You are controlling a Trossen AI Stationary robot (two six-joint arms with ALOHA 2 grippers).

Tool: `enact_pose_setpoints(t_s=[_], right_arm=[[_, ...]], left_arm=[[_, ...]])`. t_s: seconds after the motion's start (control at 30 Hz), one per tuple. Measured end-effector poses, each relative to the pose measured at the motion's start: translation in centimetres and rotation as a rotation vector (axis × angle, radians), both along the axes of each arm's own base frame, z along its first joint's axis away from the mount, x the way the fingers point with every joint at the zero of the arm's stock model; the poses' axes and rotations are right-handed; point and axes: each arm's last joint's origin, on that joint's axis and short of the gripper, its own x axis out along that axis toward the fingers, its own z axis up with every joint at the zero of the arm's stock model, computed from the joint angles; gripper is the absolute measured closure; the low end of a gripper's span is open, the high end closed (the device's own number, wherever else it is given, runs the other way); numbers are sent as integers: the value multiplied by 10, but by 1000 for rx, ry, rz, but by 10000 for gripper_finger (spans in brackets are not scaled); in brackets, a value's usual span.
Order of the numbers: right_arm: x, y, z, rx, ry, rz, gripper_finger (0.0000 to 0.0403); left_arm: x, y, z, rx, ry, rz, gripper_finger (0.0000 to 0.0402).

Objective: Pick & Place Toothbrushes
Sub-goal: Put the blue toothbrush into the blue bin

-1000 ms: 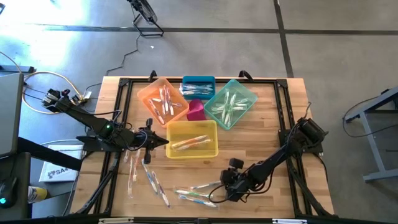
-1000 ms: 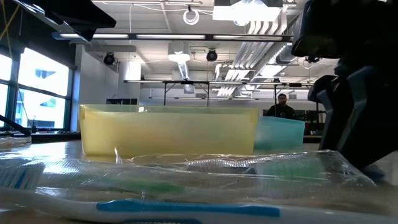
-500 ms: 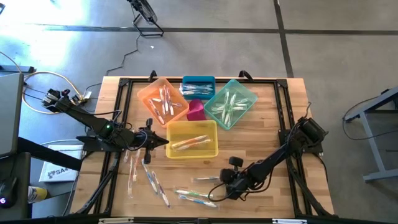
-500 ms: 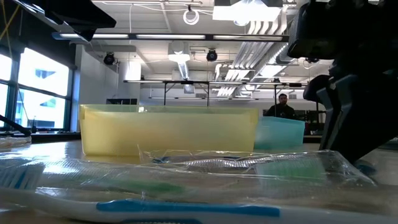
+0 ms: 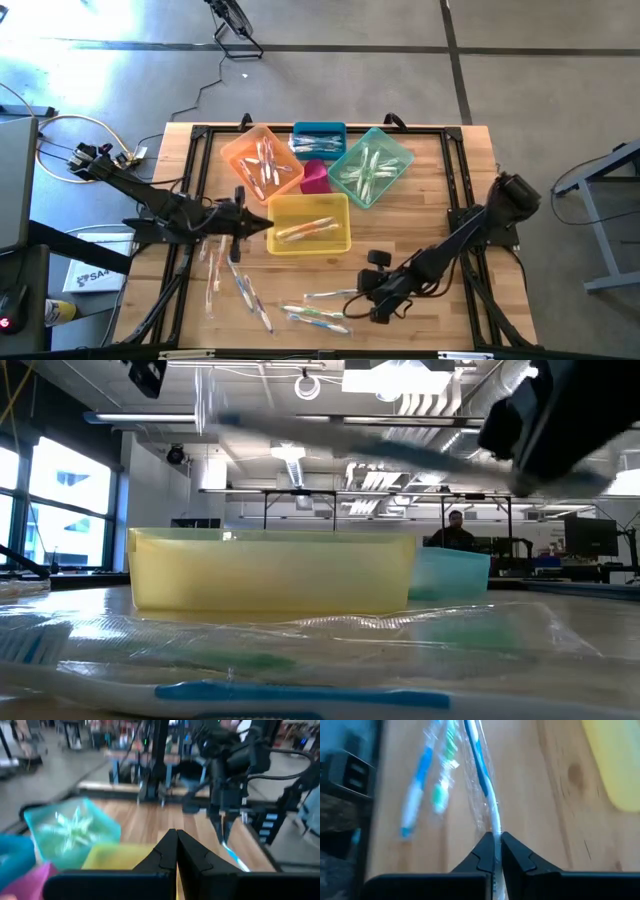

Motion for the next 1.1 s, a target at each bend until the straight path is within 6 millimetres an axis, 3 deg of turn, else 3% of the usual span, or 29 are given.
enact_pose_setpoints(t_s=[0.27, 0.53, 0.83, 1.1], right_arm=[[-5, -25, 49, -35, -154, -14, 395], [-7, -61, 86, -107, -279, -16, 395], [3, -104, 99, -219, -320, -45, 395], [18, -151, 105, -253, -364, -5, 395]], left_arm=[[-7, 5, 20, 32, -163, 22, 402], [-15, 18, 21, -4, -142, 88, 402], [-8, 46, 15, -21, -85, 111, 402], [-6, 86, 8, 10, -8, 193, 402]])
